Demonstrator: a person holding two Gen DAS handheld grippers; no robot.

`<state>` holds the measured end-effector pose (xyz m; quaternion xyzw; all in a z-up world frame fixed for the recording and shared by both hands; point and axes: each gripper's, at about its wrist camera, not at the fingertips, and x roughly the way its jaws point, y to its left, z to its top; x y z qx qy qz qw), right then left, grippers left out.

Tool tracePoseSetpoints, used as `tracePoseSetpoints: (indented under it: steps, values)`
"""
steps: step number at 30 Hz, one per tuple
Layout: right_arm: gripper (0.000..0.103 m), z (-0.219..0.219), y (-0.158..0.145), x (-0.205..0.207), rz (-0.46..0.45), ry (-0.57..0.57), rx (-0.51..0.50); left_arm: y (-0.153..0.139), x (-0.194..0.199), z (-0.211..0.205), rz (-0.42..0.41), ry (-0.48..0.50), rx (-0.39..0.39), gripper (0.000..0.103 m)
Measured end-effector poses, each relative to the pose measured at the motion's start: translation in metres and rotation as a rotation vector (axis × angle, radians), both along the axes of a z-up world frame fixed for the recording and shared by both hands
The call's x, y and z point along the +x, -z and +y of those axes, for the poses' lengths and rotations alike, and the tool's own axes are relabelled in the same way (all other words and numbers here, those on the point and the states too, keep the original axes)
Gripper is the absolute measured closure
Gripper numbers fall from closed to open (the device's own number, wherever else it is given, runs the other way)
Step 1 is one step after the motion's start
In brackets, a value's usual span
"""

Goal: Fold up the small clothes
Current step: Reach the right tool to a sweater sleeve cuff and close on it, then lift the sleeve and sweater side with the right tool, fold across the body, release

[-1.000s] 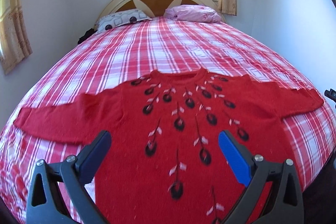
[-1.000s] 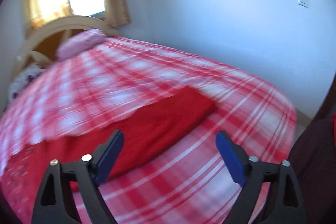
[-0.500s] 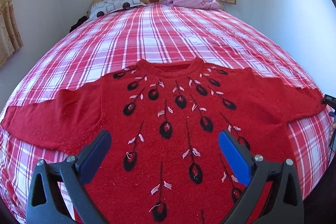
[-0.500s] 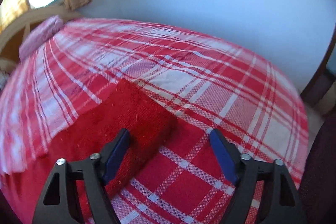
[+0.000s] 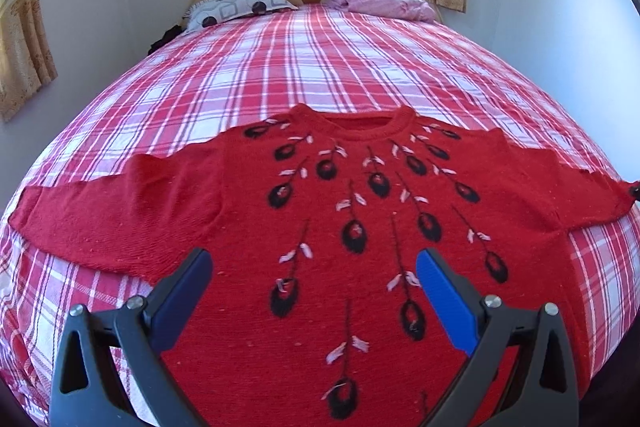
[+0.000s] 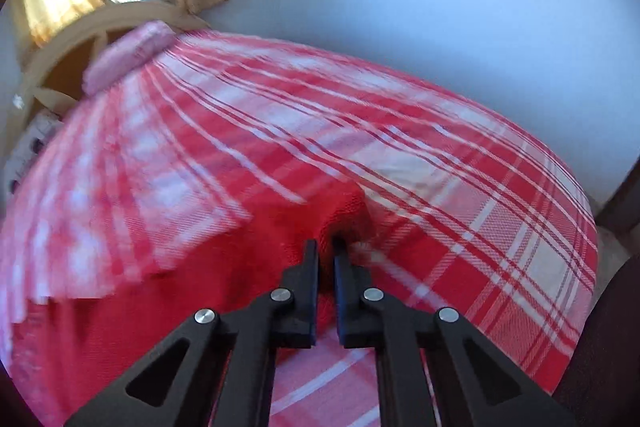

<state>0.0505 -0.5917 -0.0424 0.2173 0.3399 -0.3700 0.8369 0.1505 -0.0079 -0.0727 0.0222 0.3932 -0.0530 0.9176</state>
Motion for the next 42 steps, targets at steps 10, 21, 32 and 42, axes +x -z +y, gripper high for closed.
tracePoseSetpoints:
  steps: [10,21,32,42]
  values:
    - [0.097,0.140,-0.085,0.055,-0.160,-0.383,-0.024,-0.005,-0.004,0.032,-0.018,-0.067,-0.066,0.000]
    - [0.097,0.358,-0.066,0.155,-0.193,-0.838,0.038,-0.004,-0.008,0.091,-0.040,-0.204,-0.098,0.000]
    - [0.097,0.520,0.056,0.192,-0.076,-1.109,0.089,0.017,-0.014,0.155,0.002,-0.353,-0.109,0.000]
    - [0.054,0.546,0.078,0.190,-0.066,-1.267,0.260,0.027,-0.010,0.173,0.020,-0.383,-0.115,0.000]
